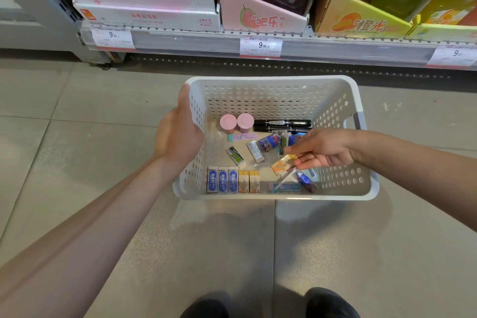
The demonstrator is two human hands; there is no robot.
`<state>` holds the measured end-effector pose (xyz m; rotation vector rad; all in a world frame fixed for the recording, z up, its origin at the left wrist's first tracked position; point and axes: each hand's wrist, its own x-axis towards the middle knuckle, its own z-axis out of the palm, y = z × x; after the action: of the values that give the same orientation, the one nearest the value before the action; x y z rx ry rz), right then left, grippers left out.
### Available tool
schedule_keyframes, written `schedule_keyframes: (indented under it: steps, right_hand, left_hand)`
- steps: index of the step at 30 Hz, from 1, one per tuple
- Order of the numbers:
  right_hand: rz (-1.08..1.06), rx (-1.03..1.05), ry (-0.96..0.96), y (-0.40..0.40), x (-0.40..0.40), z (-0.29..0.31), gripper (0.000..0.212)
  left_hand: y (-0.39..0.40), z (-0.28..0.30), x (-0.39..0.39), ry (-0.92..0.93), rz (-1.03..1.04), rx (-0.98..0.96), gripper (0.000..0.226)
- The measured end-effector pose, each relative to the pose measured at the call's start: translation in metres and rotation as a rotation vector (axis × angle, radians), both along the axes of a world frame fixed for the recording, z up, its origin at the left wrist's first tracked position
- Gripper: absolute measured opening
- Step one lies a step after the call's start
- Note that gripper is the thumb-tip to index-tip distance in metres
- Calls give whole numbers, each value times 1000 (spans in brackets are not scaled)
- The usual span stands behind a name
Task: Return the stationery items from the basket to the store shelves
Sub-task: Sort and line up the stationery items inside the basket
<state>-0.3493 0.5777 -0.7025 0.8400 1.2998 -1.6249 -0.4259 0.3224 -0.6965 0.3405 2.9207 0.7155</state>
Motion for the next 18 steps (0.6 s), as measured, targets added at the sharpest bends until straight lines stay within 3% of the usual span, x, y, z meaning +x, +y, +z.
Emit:
schedule_keyframes:
  steps: [6, 10, 18]
  right_hand:
    - [105, 143, 46, -1, -1, -3, 18]
    - [470, 508, 280, -8, -7, -23, 6]
    - [781, 649, 508, -35, -10, -47, 20]
  left_hand:
    - [-1, -2, -1, 4, -6, 3, 70]
    - [-1, -3, -1, 8, -14, 5, 71]
    - [-1, -2, -2, 4, -3, -3, 71]
